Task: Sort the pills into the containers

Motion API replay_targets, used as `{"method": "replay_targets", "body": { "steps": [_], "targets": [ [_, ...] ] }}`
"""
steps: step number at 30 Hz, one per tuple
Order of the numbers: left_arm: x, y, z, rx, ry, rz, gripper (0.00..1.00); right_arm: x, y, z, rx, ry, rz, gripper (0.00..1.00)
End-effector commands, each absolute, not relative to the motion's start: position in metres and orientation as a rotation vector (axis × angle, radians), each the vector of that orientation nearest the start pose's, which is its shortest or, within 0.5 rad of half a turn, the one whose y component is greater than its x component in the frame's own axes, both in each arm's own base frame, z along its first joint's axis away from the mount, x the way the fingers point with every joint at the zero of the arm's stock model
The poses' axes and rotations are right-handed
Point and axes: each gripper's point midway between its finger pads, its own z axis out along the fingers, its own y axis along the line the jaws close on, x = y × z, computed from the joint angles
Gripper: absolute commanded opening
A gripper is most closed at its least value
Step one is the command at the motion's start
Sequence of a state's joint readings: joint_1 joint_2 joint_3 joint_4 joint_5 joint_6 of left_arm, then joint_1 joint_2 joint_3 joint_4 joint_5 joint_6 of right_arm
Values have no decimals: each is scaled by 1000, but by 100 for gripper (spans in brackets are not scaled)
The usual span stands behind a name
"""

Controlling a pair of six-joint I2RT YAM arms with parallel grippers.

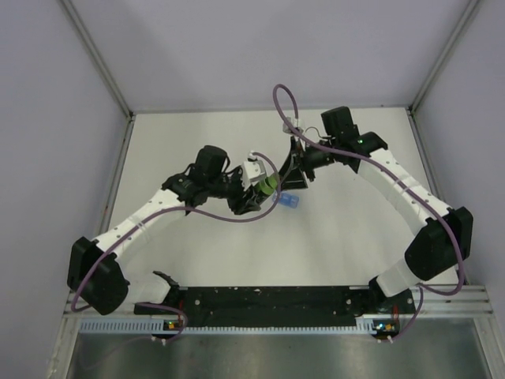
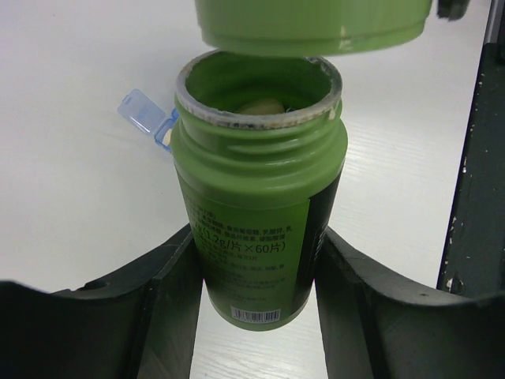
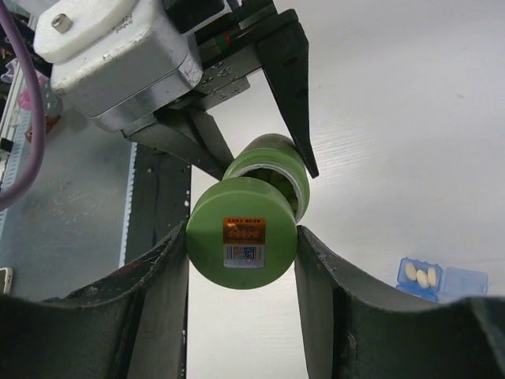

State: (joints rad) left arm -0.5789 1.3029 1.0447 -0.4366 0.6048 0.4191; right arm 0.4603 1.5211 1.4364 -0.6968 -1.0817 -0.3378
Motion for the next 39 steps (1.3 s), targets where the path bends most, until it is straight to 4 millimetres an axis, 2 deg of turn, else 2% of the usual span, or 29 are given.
{"method": "replay_targets", "body": {
  "steps": [1, 16, 24, 39],
  "targets": [
    [252, -275, 207, 1350, 1718, -769, 0, 245, 298, 284, -1340, 1661, 1312, 15],
    [252, -280, 205, 1356, 1735, -752, 0, 248, 302, 260, -1360, 1730, 1212, 15],
    [249, -278, 203, 1356, 1735, -747, 0, 252, 298, 255, -1357, 1745, 1162, 15],
    [255, -281, 207, 1308, 1742, -746, 0, 243, 303, 240, -1317, 1783, 1265, 15]
  ]
}}
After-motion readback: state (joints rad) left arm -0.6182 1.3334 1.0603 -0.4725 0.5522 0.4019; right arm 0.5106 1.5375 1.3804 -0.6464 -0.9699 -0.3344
